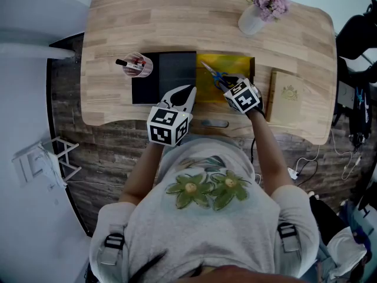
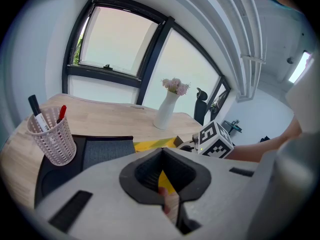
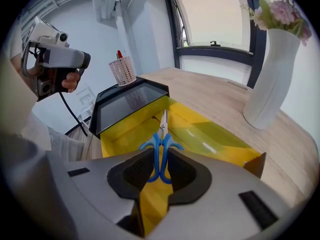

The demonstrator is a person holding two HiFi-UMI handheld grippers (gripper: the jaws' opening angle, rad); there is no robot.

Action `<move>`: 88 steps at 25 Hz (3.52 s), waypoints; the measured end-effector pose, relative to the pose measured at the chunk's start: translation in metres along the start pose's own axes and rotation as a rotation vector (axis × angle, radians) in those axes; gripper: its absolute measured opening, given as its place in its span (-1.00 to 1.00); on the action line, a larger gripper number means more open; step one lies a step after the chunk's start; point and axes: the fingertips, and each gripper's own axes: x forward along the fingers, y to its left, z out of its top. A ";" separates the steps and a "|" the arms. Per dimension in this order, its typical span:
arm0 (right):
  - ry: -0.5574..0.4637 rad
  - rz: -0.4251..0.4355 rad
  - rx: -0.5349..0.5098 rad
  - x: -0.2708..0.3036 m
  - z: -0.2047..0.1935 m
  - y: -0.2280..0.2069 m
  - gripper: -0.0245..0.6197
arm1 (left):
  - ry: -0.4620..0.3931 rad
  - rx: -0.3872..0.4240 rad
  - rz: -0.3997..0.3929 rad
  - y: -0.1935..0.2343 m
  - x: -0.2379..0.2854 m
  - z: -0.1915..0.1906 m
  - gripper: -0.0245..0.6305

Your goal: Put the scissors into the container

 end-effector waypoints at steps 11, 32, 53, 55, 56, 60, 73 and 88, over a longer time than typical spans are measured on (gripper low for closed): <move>0.030 0.005 -0.017 0.007 -0.002 0.001 -0.66 | 0.001 -0.007 -0.001 0.003 0.001 -0.001 -0.91; 0.077 0.008 -0.043 0.015 -0.006 0.001 -0.66 | 0.001 -0.015 0.002 0.007 0.002 -0.001 -0.91; 0.124 0.018 -0.060 0.022 -0.014 0.000 -0.66 | 0.001 -0.020 0.011 0.008 0.002 -0.002 -0.91; 0.128 0.019 -0.065 0.024 -0.014 0.000 -0.66 | 0.001 -0.021 0.011 0.009 0.002 -0.002 -0.91; 0.130 0.017 -0.068 0.024 -0.014 0.000 -0.66 | 0.002 -0.020 0.011 0.009 0.002 -0.002 -0.91; 0.145 0.018 -0.082 0.025 -0.017 0.001 -0.66 | 0.003 -0.021 0.012 0.010 0.002 -0.001 -0.91; 0.142 0.022 -0.086 0.027 -0.018 -0.001 -0.66 | 0.009 -0.024 0.013 0.009 0.005 0.000 -0.91; 0.158 0.006 -0.098 0.028 -0.018 -0.001 -0.65 | 0.011 -0.025 0.005 0.007 0.008 -0.002 -0.91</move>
